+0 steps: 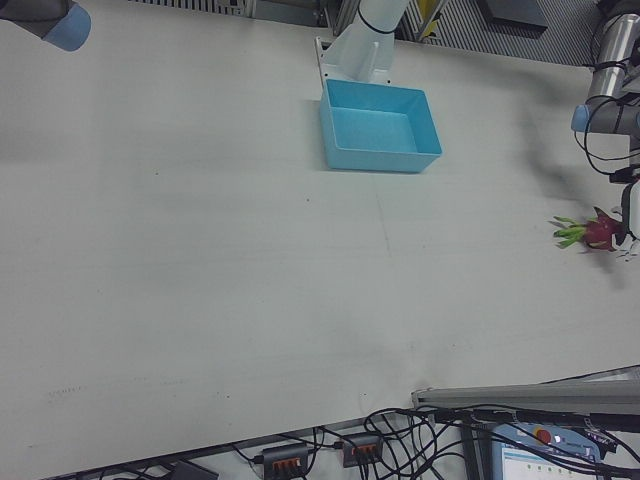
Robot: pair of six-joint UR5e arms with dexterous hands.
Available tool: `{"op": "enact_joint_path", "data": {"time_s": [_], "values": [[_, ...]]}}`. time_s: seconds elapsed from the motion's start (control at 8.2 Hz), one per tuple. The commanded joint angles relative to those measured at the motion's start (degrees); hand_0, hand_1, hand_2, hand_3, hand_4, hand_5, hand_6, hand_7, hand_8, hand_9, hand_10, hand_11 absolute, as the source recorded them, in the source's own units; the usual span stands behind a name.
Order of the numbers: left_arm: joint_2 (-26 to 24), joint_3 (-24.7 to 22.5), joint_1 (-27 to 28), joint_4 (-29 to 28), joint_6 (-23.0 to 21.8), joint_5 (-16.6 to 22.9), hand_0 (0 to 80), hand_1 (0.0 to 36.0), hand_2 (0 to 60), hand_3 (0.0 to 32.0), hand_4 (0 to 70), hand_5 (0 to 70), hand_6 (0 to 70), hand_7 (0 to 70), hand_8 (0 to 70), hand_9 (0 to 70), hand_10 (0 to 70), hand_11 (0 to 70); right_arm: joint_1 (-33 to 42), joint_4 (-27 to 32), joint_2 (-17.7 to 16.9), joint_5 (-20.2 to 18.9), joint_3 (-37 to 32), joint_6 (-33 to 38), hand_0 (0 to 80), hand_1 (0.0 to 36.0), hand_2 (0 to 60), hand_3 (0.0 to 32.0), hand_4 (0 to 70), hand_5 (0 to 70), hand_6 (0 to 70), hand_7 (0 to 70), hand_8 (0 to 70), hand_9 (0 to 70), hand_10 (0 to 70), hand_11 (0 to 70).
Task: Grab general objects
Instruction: 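Close the left hand fingers around the dragon fruit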
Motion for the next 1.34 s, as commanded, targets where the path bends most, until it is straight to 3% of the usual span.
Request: {"op": "enact_joint_path", "data": {"time_s": [0.0,0.12,0.24,0.37,0.49,0.61,0.73,0.85,1.22], "values": [[0.1,0.1,-0.1,0.3,0.0,0.1,78.1,36.0,60.0,0.0,24.8,70.0,35.0,61.4,31.9,42.4,22.7,37.1,0.0,0.0,0.0,0.0,0.0,0.0,0.0,0.0,0.0,0.0,0.0,0.0,0.0,0.0,0.0,0.0,0.0,0.0],[0.2,0.1,0.0,0.3,0.1,0.1,59.3,36.0,60.0,0.0,17.0,66.0,20.3,45.1,16.1,20.5,9.0,17.0,0.0,0.0,0.0,0.0,0.0,0.0,0.0,0.0,0.0,0.0,0.0,0.0,0.0,0.0,0.0,0.0,0.0,0.0],[0.2,0.2,0.0,0.1,0.1,0.0,53.5,36.0,60.0,0.0,7.3,34.0,11.0,29.9,10.1,10.8,5.8,11.8,0.0,0.0,0.0,0.0,0.0,0.0,0.0,0.0,0.0,0.0,0.0,0.0,0.0,0.0,0.0,0.0,0.0,0.0],[0.2,0.7,0.1,-0.1,0.1,0.0,52.9,36.0,60.0,0.6,3.0,19.5,5.8,21.7,7.4,6.5,4.8,10.4,0.0,0.0,0.0,0.0,0.0,0.0,0.0,0.0,0.0,0.0,0.0,0.0,0.0,0.0,0.0,0.0,0.0,0.0],[0.1,1.2,0.1,-0.4,0.1,0.0,54.4,36.0,60.0,7.0,0.0,13.6,3.6,18.8,7.0,5.1,5.0,11.0,0.0,0.0,0.0,0.0,0.0,0.0,0.0,0.0,0.0,0.0,0.0,0.0,0.0,0.0,0.0,0.0,0.0,0.0],[0.1,1.7,0.1,-0.6,0.1,0.0,54.9,36.0,60.0,11.2,0.0,10.4,2.8,18.4,7.1,4.7,5.2,11.3,-0.1,0.0,0.0,0.0,0.0,0.0,0.0,0.0,0.0,0.0,0.0,0.0,0.0,0.0,0.0,0.0,0.0,0.0],[0.1,2.6,0.1,-1.3,0.1,0.0,56.8,36.0,60.0,17.2,0.0,2.3,0.1,15.4,5.3,1.9,3.7,9.5,-0.1,0.0,0.0,0.0,0.0,0.0,0.0,0.0,0.0,0.0,0.0,0.0,0.0,0.0,0.0,0.0,0.0,0.0],[0.1,2.9,0.2,-1.6,0.1,0.0,57.7,36.0,60.0,19.8,0.0,0.0,0.0,14.7,5.0,1.5,3.6,9.3,-0.1,0.0,0.0,0.0,0.0,0.0,0.0,0.0,0.0,0.0,0.0,0.0,0.0,0.0,0.0,0.0,0.0,0.0],[0.1,3.6,0.3,-1.9,0.1,0.0,58.6,36.0,60.0,18.4,0.0,2.6,0.0,15.5,4.8,1.7,3.2,8.9,0.0,0.0,0.0,0.0,0.0,0.0,0.0,0.0,0.0,0.0,0.0,0.0,0.0,0.0,0.0,0.0,0.0,0.0]]}}
